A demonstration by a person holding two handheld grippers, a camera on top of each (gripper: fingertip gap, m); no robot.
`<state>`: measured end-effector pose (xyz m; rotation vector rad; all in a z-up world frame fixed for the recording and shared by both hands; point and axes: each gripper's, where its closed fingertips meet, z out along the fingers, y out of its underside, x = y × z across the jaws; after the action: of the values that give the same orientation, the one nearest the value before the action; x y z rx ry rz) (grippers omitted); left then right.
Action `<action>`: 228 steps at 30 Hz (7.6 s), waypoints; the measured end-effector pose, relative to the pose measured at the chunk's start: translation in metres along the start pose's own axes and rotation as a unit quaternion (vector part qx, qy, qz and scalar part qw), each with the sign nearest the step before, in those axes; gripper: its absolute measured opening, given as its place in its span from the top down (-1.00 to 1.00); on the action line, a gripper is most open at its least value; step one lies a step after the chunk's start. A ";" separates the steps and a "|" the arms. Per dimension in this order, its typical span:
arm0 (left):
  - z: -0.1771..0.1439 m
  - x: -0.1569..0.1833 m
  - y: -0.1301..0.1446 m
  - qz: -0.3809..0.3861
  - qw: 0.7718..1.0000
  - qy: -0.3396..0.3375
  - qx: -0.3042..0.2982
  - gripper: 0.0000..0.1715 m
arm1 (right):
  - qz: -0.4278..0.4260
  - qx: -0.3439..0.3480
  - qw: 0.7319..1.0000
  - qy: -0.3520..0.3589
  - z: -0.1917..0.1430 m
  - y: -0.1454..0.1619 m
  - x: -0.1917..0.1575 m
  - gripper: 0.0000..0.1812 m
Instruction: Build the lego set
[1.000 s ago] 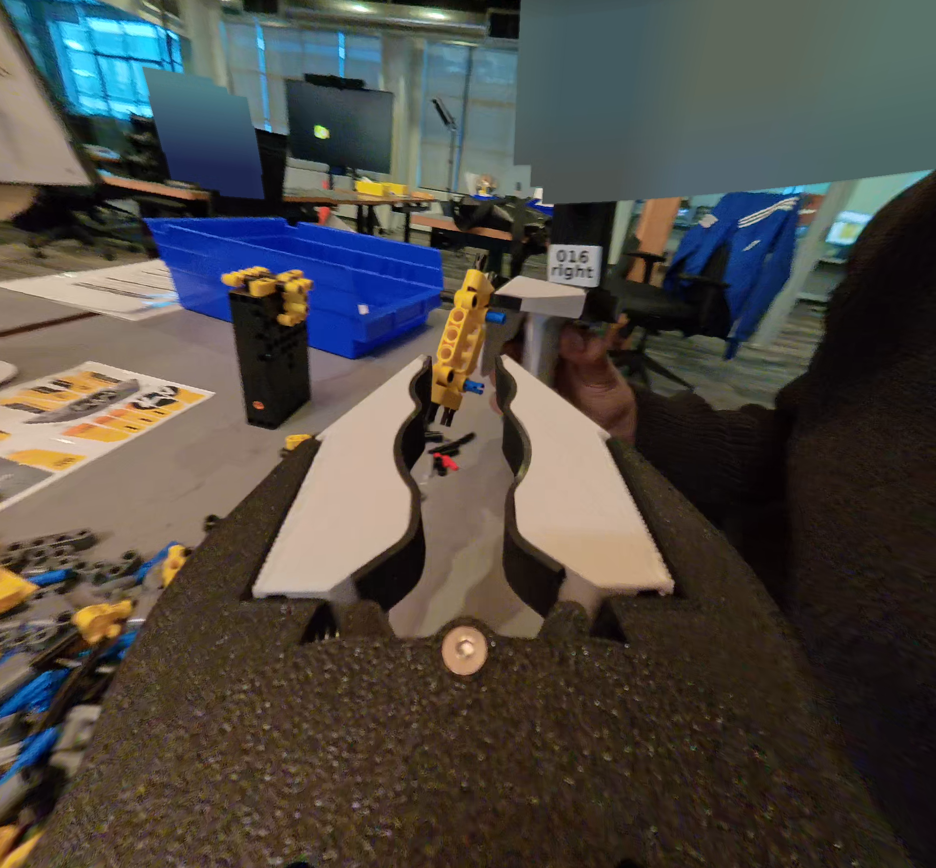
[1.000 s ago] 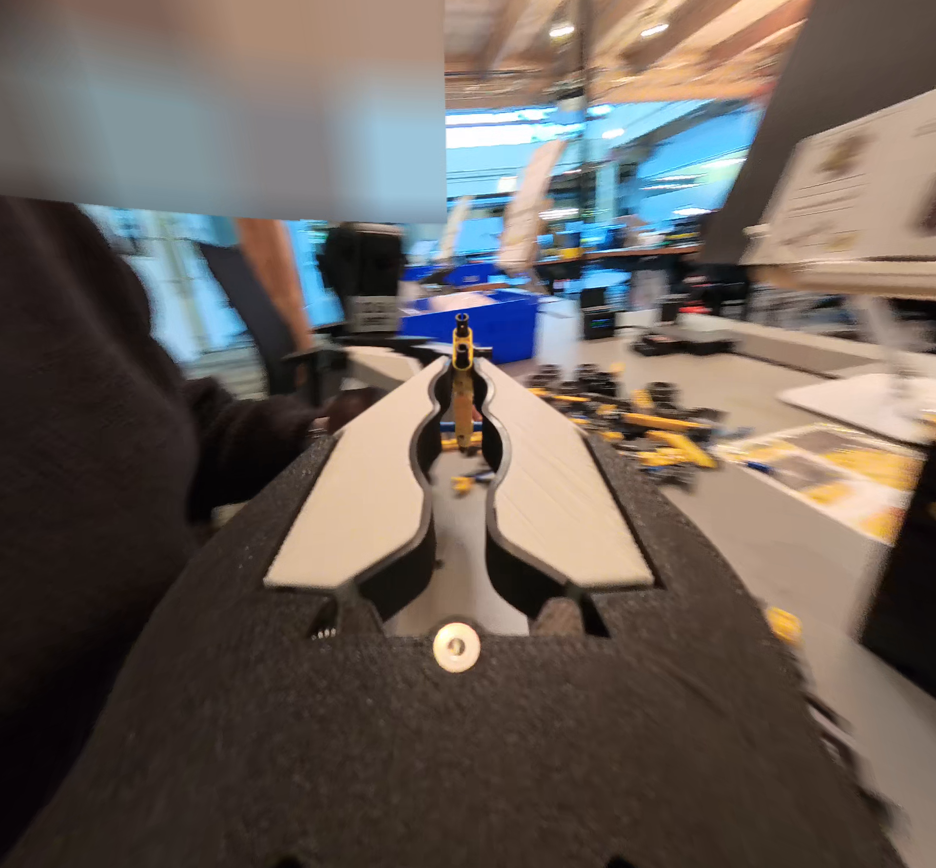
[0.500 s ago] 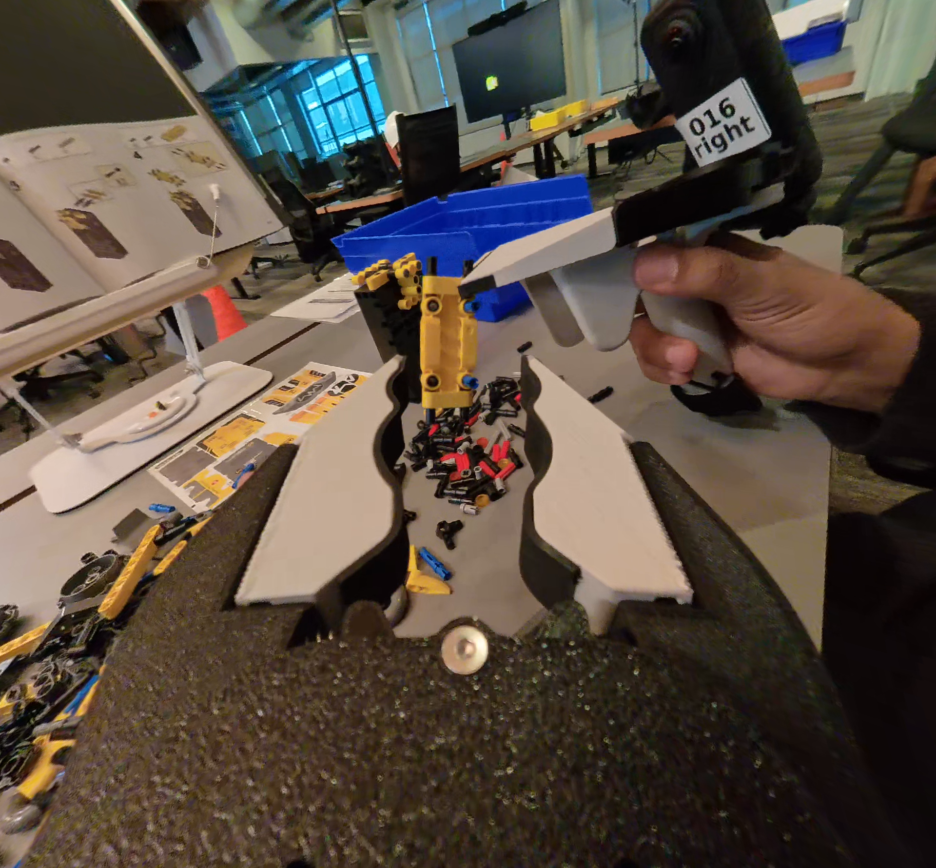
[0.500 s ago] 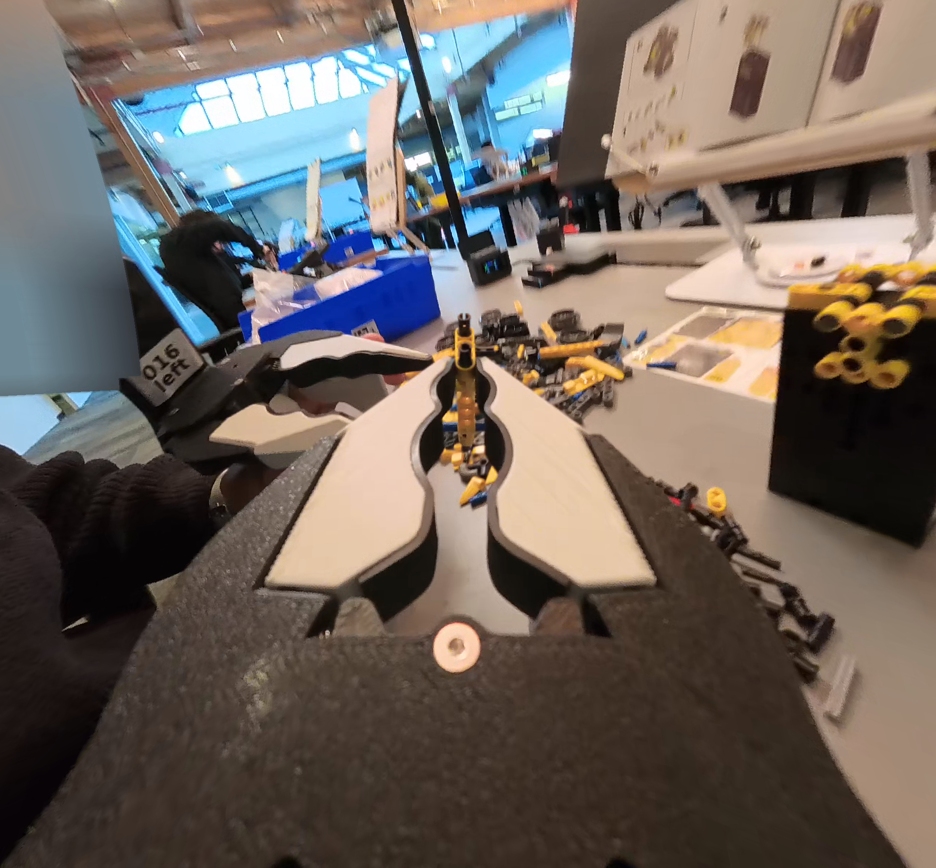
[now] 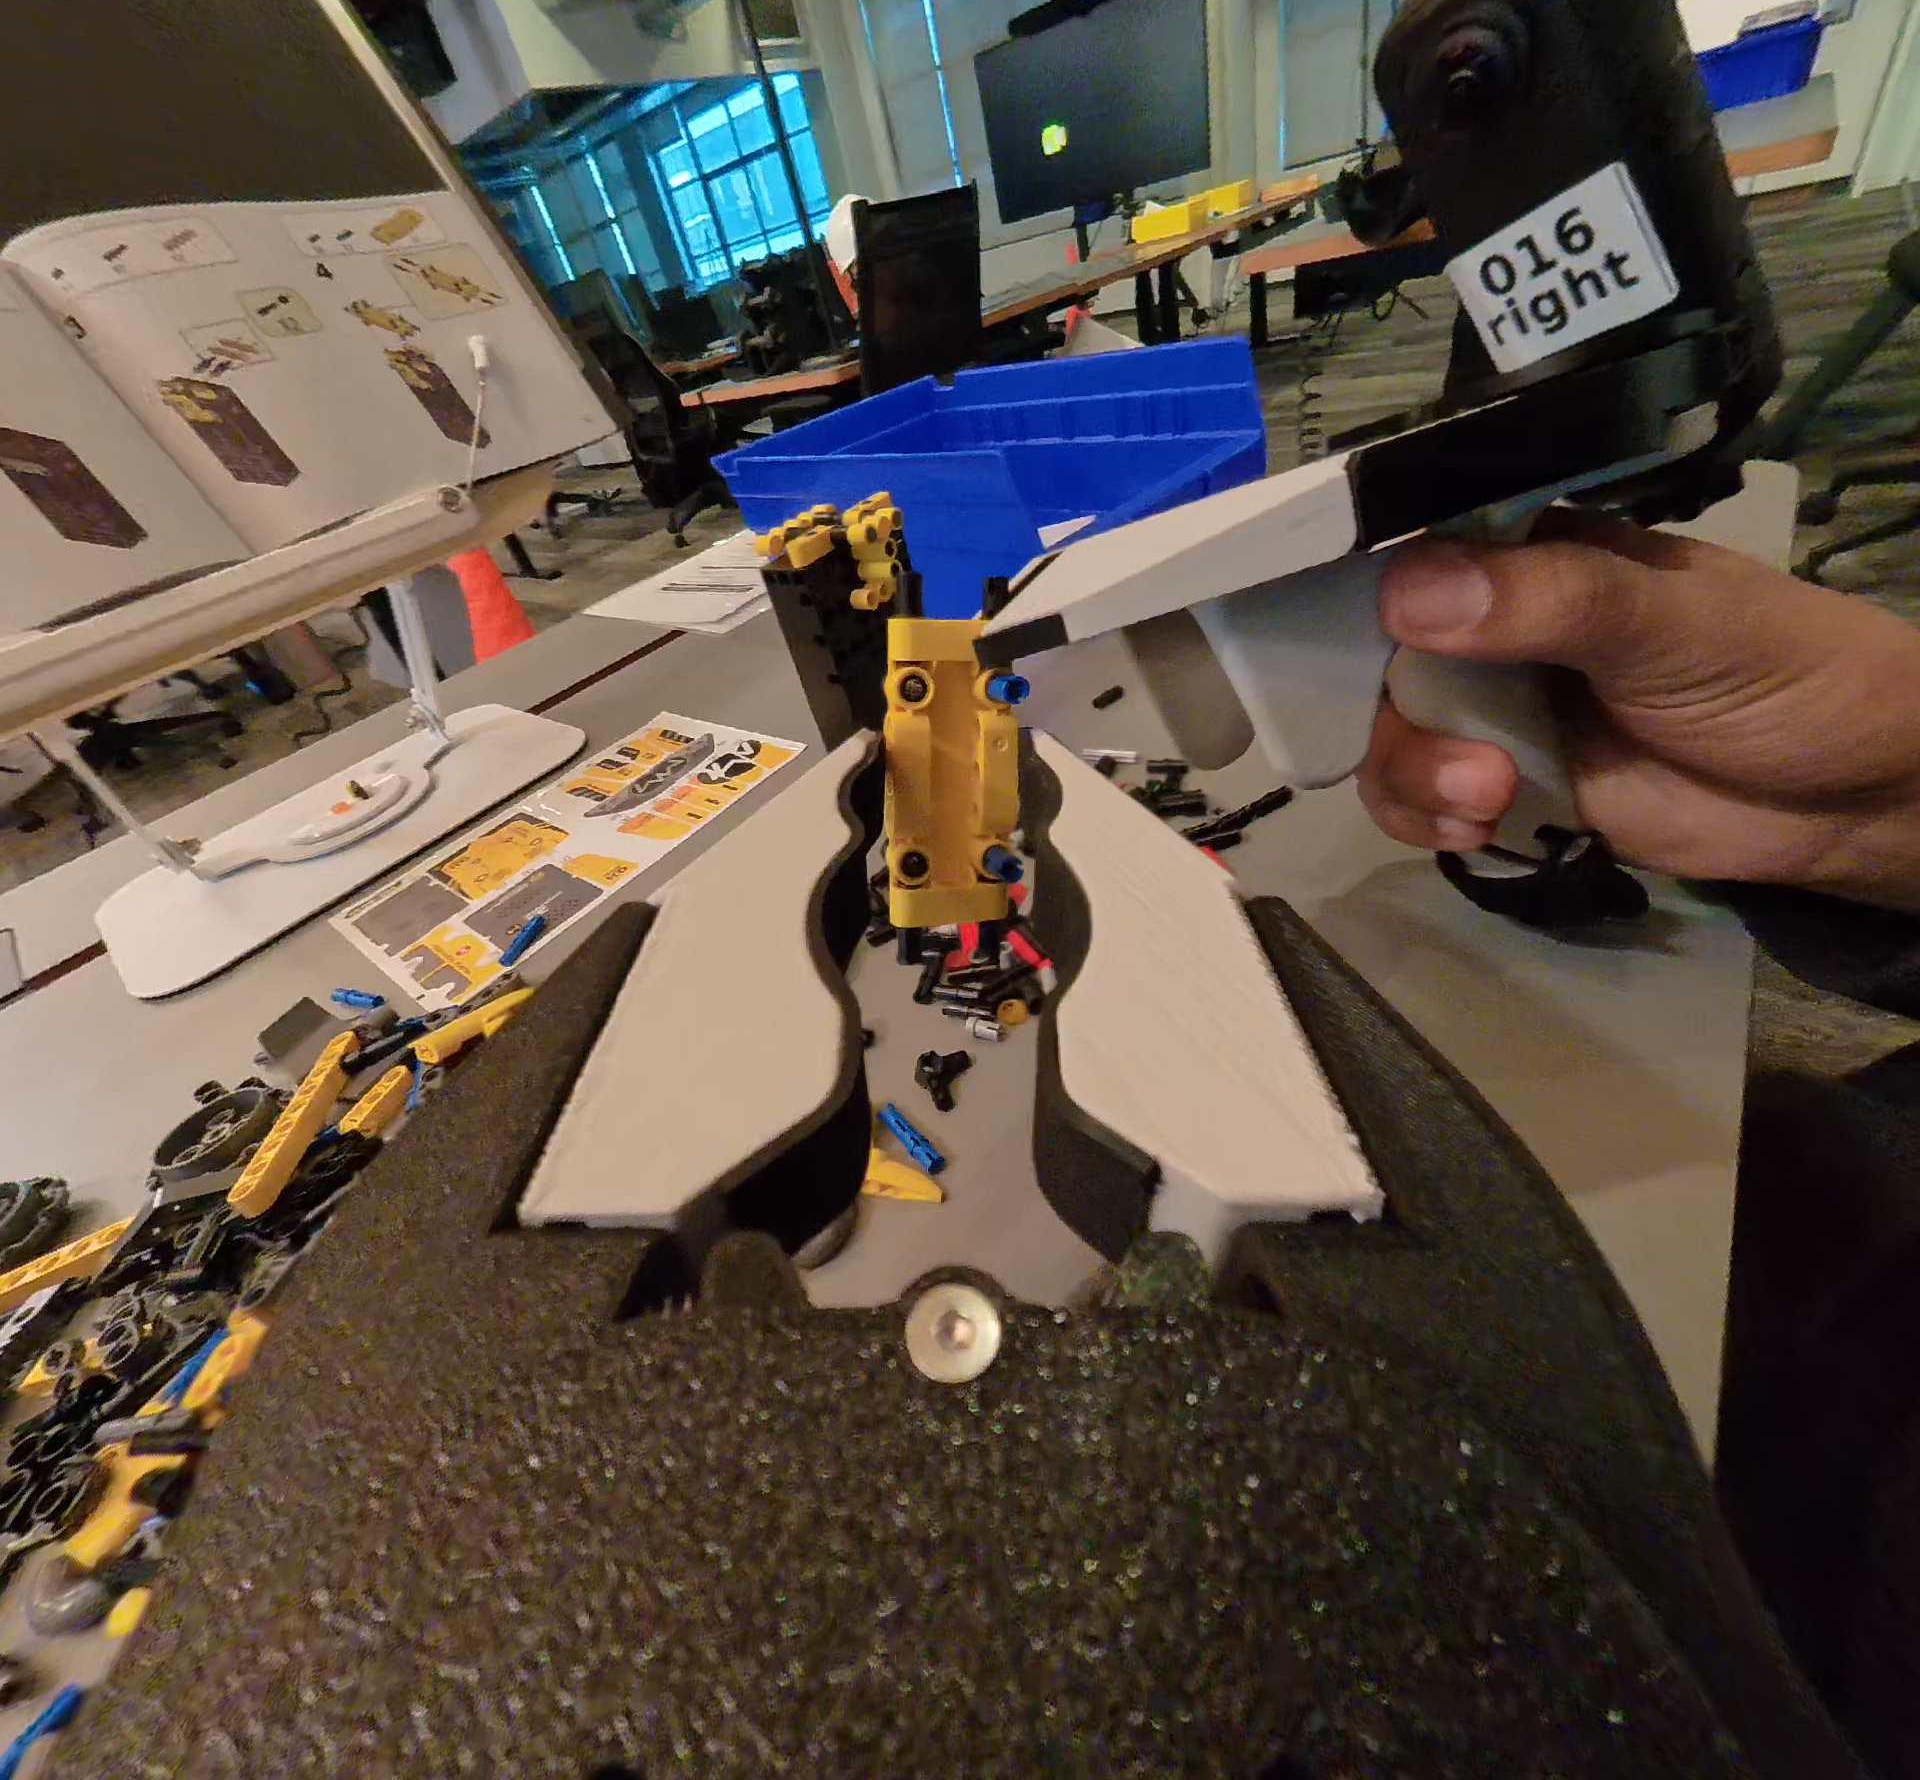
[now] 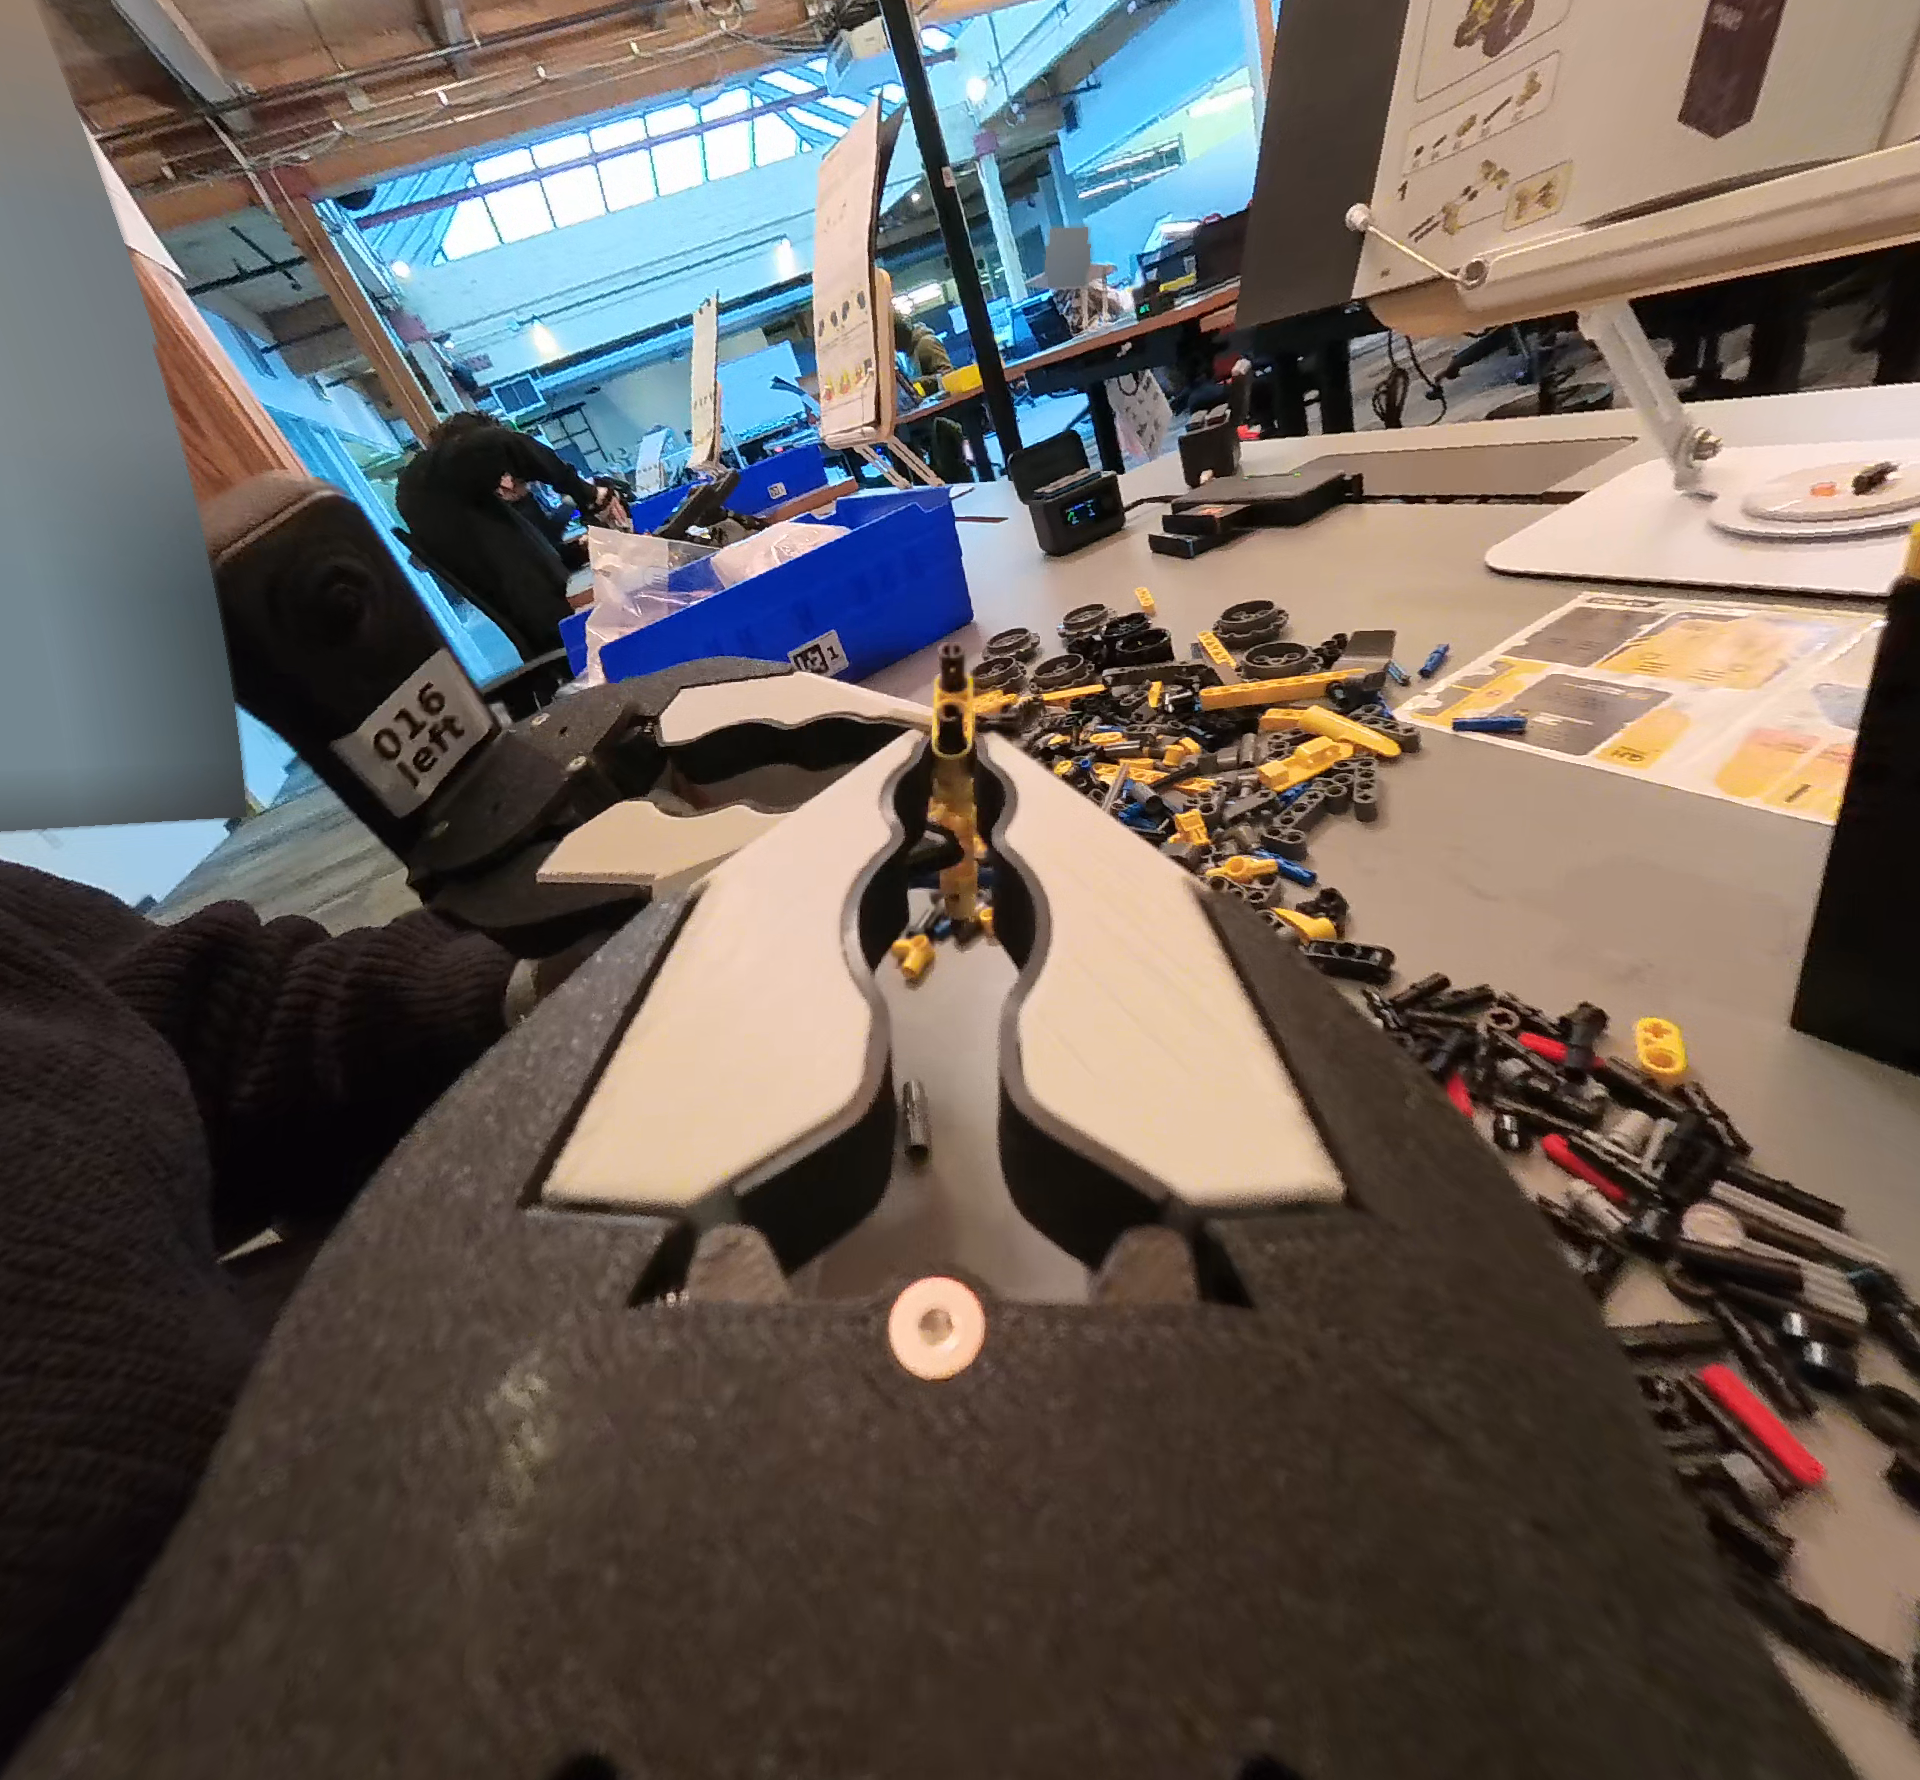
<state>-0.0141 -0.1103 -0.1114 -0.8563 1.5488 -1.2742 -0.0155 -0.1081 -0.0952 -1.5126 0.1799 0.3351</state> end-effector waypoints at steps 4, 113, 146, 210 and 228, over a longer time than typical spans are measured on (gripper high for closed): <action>-0.004 -0.001 -0.005 -0.028 0.999 0.021 0.017 0.71 | 0.000 0.013 0.999 -0.047 -0.002 -0.005 -0.010 0.85; 0.153 -0.051 0.012 -0.133 0.979 0.071 -0.140 0.59 | -0.301 -0.567 0.755 -0.133 -0.023 -0.048 0.168 0.72; 0.146 -0.069 -0.017 -0.162 0.979 0.102 -0.070 0.34 | -0.302 -0.608 0.721 -0.138 -0.022 -0.044 0.171 0.73; 0.151 -0.068 -0.012 -0.077 0.979 0.165 -0.097 0.64 | -0.392 -0.597 0.689 -0.124 -0.039 -0.060 0.187 0.76; 0.153 -0.066 -0.013 -0.084 0.978 0.169 -0.092 0.64 | -0.398 -0.607 0.678 -0.118 -0.041 -0.062 0.186 0.76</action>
<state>0.1516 -0.1039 -0.0894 -0.9380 1.9198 -1.4731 0.1835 -0.1308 -0.0990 -2.6272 -1.1331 -0.1467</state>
